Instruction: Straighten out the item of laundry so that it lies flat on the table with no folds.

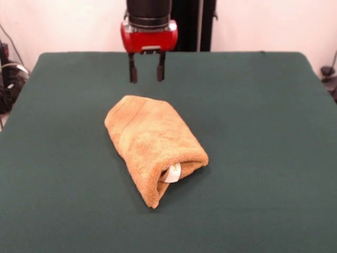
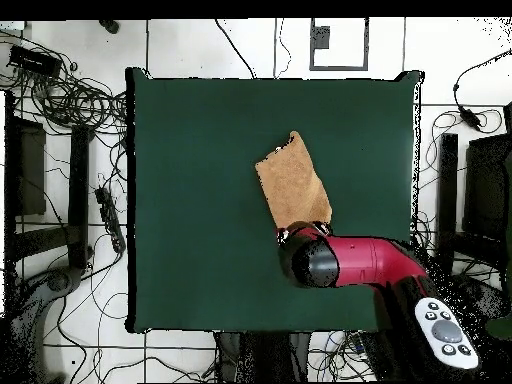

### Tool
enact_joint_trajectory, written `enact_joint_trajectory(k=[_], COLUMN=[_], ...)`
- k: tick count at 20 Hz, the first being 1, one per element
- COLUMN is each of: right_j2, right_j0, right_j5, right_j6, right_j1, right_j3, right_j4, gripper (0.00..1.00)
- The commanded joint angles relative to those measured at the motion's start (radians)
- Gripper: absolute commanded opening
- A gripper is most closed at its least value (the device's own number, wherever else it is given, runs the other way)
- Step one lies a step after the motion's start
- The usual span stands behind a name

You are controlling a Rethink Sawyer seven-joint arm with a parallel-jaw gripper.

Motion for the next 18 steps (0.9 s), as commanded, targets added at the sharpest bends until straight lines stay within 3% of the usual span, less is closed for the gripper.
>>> enact_joint_trajectory(k=[1, 11, 18], right_j2=[0.141, 0.089, 0.092], right_j0=[0.008, 0.052, 0.033], right_j5=[0.141, 0.214, 0.237], right_j6=[-0.172, -0.144, -0.144], right_j1=[0.055, 0.051, 0.053], right_j3=[-0.112, -0.148, -0.152], right_j4=[-0.076, -0.149, -0.187], gripper=[1.0, 1.0, 1.0])
